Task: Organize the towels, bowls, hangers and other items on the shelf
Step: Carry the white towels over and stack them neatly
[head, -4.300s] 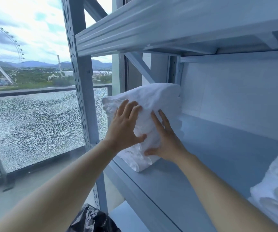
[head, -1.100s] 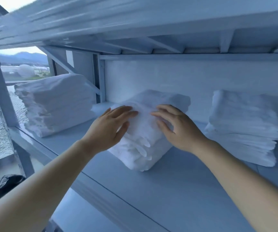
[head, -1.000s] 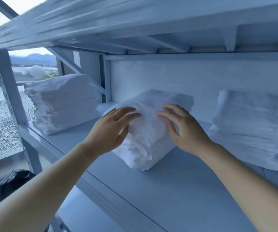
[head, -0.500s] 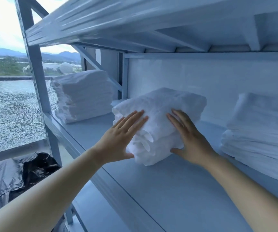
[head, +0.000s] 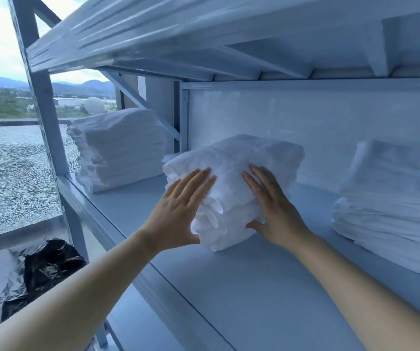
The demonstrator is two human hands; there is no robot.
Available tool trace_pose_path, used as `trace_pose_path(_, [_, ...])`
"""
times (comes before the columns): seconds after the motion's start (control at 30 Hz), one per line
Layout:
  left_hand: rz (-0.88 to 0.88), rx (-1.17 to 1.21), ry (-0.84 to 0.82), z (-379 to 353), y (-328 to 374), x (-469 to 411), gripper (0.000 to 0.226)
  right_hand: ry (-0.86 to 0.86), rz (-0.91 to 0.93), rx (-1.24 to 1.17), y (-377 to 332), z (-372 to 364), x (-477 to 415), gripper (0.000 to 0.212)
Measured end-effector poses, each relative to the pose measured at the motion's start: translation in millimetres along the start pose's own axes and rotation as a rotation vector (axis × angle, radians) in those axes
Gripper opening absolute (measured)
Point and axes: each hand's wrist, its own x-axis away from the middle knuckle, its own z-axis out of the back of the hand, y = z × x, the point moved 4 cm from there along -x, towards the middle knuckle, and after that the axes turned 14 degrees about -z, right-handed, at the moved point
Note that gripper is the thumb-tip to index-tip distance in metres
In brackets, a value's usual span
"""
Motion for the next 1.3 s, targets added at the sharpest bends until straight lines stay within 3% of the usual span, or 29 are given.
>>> trace_pose_path(0.23, [-0.036,-0.060,0.042,-11,-28,-3,0.118,-0.008,-0.027,0.033,-7,-11,-12,0.118])
trace_pose_path(0.53, [-0.220,-0.051,0.171,-26,-43,-18,0.073,0.040,-0.020,0.245,-4,-9,-4,0.126])
trace_pose_path(0.73, [-0.233,0.015,0.168,-28,-56,-25,0.072,0.053,-0.102,0.160,-10,-17,-19,0.124])
trace_pose_path(0.87, [-0.251,0.013,0.130,-29,-71,-18,0.101,0.088,-0.061,0.133,-15,-30,-27,0.115])
trace_pose_path(1.07, [-0.250,-0.028,0.130,-21,-102,16,0.108,0.071,-0.005,0.086,-42,-59,-49,0.110])
trace_pose_path(1.3, [-0.134,-0.104,0.106,2,-149,69,0.094,0.017,0.087,-0.004,-89,-108,-88,0.104])
